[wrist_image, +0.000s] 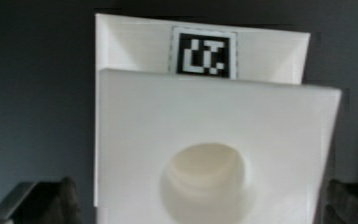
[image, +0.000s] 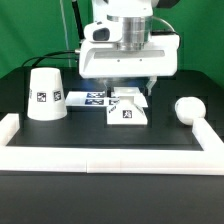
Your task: Assemble lamp
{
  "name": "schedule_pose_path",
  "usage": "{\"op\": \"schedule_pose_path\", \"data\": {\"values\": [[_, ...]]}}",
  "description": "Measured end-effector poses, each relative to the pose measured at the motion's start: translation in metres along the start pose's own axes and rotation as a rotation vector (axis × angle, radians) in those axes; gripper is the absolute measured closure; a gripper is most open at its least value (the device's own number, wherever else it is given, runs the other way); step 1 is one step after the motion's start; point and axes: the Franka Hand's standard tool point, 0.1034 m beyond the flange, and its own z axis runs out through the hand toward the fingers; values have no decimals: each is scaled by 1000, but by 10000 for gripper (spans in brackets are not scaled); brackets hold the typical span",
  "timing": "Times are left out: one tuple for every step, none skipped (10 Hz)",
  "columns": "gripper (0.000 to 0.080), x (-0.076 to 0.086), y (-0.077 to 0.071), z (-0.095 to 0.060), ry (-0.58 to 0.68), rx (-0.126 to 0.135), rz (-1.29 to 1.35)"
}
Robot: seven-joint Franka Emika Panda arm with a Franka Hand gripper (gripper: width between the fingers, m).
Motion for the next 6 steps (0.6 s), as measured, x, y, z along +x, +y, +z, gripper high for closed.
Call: {"op": "schedule_pose_path", "data": {"values": [[100,0,1,0,0,1,5],[100,0,1,0,-1,1,7],[220,0,1,0,0,1,5],[265,0,1,0,0,1,5],[265,0,1,0,0,1,5],[265,0,1,0,0,1,5]]}}
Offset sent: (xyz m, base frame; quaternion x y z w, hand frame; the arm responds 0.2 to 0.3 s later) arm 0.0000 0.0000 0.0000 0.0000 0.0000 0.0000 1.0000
